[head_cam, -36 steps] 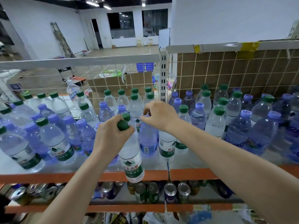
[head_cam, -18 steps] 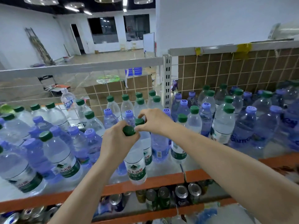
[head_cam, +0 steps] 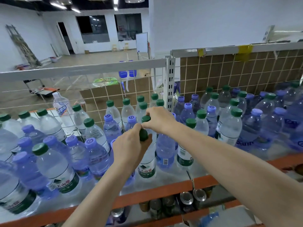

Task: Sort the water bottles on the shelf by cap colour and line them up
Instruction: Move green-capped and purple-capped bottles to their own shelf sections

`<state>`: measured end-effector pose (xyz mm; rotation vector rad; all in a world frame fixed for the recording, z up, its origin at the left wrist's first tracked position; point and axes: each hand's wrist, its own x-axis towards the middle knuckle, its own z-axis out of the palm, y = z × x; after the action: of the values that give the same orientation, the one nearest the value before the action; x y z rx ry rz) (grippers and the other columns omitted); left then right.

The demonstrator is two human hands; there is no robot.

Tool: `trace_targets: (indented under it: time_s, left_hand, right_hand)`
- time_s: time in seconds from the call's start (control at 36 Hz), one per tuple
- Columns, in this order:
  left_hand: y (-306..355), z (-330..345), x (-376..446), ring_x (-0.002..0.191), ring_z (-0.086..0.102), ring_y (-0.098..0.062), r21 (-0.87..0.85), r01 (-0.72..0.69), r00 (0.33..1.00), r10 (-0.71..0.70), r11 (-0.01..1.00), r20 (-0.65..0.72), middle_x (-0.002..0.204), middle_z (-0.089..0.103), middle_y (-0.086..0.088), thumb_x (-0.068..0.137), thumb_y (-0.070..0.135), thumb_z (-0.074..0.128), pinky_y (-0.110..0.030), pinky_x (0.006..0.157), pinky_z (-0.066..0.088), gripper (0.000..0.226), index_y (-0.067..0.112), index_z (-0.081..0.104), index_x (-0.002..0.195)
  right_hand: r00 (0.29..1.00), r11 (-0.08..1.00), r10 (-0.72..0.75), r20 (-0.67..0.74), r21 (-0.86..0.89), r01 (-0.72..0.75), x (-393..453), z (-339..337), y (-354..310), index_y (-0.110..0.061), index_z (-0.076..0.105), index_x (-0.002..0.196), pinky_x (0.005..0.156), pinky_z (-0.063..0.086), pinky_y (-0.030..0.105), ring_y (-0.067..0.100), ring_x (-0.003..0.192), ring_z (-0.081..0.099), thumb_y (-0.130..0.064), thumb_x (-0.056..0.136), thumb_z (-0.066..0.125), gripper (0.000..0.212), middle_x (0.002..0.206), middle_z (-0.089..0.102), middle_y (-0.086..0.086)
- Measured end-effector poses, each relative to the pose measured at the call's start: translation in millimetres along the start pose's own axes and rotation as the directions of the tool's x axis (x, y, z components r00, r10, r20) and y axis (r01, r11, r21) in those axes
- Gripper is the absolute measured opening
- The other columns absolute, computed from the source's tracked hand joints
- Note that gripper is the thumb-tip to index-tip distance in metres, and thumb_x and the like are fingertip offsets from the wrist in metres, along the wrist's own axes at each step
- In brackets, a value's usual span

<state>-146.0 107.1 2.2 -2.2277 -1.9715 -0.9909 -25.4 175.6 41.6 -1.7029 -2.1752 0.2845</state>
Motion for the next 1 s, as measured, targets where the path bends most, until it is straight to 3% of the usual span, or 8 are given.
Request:
trace_targets:
  time_s: [0.17, 0.31, 0.5, 0.61, 0.72, 0.83, 0.94, 1.0]
  left_hand:
    - [-2, 9, 11, 0.072, 0.058, -0.024, 0.182, -0.037, 0.999, 0.032, 0.983, 0.032, 0.081, 0.059, 0.004, 0.092, 0.051, 0.049, -0.030, 0.056, 0.035, 0.030, 0.022, 0.045, 0.097]
    - [-5, 10, 18, 0.081, 0.059, -0.020, 0.281, -0.093, 0.996, 0.089, 0.955, 0.029, 0.090, 0.063, 0.004, 0.093, 0.052, 0.046, -0.029, 0.057, 0.033, 0.032, 0.022, 0.047, 0.103]
    - [-11, 6, 30, 0.099, 0.055, -0.023, 0.309, -0.171, 0.975, 0.114, 0.935, 0.193, 0.100, 0.064, -0.001, 0.090, 0.056, 0.049, -0.033, 0.082, 0.035, 0.041, 0.017, 0.048, 0.103]
    - [-20, -3, 29, 0.104, 0.052, -0.022, 0.224, -0.123, 0.951, 0.051, 0.967, 0.304, 0.100, 0.058, 0.002, 0.082, 0.068, 0.050, -0.035, 0.086, 0.037, 0.055, 0.019, 0.048, 0.106]
    - [-34, -19, 28, 0.115, 0.048, -0.019, 0.167, -0.025, 0.933, -0.037, 0.986, 0.357, 0.117, 0.057, 0.004, 0.072, 0.082, 0.040, -0.038, 0.095, 0.040, 0.076, 0.024, 0.050, 0.122]
    - [-48, -26, 23, 0.106, 0.048, -0.021, 0.246, 0.001, 0.902, -0.107, 0.969, 0.418, 0.110, 0.054, 0.000, 0.073, 0.082, 0.037, -0.037, 0.088, 0.044, 0.072, 0.023, 0.052, 0.112]
    - [-60, -18, 17, 0.097, 0.050, -0.023, 0.285, 0.018, 0.853, -0.164, 0.958, 0.496, 0.104, 0.053, -0.004, 0.082, 0.069, 0.049, -0.034, 0.081, 0.045, 0.054, 0.018, 0.050, 0.098]
    - [-62, -16, 14, 0.095, 0.052, -0.026, 0.273, 0.039, 0.869, -0.168, 0.961, 0.465, 0.097, 0.050, -0.004, 0.086, 0.058, 0.053, -0.033, 0.073, 0.041, 0.040, 0.019, 0.043, 0.089]
  right_hand:
    - [0.999, 0.999, 0.010, -0.036, -0.051, -0.012, 13, 1, 10, -0.015, 0.060, 0.104, 0.064, 0.037, 0.030, 0.022, 0.088, 0.057, -0.046, 0.084, 0.066, 0.037, 0.100, 0.064, 0.003]
    - [1.000, 0.999, 0.014, -0.022, -0.047, -0.015, 20, 2, 17, -0.019, 0.058, 0.118, 0.069, 0.038, 0.029, 0.024, 0.101, 0.060, -0.050, 0.083, 0.066, 0.047, 0.112, 0.064, 0.003]
    - [0.996, 0.999, -0.026, 0.089, -0.043, 0.030, 21, -2, 18, -0.016, 0.056, 0.126, 0.083, 0.051, 0.036, 0.024, 0.104, 0.059, -0.051, 0.081, 0.068, 0.058, 0.118, 0.063, 0.005]
    - [0.991, 0.997, -0.011, 0.132, -0.069, 0.020, 14, -11, 22, -0.007, 0.059, 0.123, 0.084, 0.052, 0.037, 0.026, 0.100, 0.062, -0.042, 0.082, 0.068, 0.055, 0.112, 0.066, 0.010]
    - [0.987, 0.982, 0.015, 0.159, -0.188, 0.015, 11, -22, 31, -0.008, 0.071, 0.104, 0.081, 0.056, 0.040, 0.025, 0.089, 0.067, -0.037, 0.079, 0.069, 0.039, 0.101, 0.072, 0.010]
    - [0.973, 0.921, 0.052, 0.224, -0.387, 0.040, 5, -26, 35, -0.015, 0.073, 0.089, 0.062, 0.046, 0.028, 0.023, 0.083, 0.066, -0.045, 0.075, 0.068, 0.034, 0.088, 0.072, 0.003]
    - [0.959, 0.855, 0.050, 0.279, -0.508, 0.103, -5, -19, 35, -0.016, 0.060, 0.079, 0.066, 0.038, 0.030, 0.023, 0.077, 0.057, -0.062, 0.077, 0.065, 0.046, 0.070, 0.057, -0.003]
    - [0.958, 0.840, 0.044, 0.282, -0.529, 0.118, -9, -13, 36, -0.016, 0.057, 0.085, 0.069, 0.040, 0.031, 0.025, 0.083, 0.058, -0.061, 0.080, 0.063, 0.045, 0.076, 0.055, -0.002]
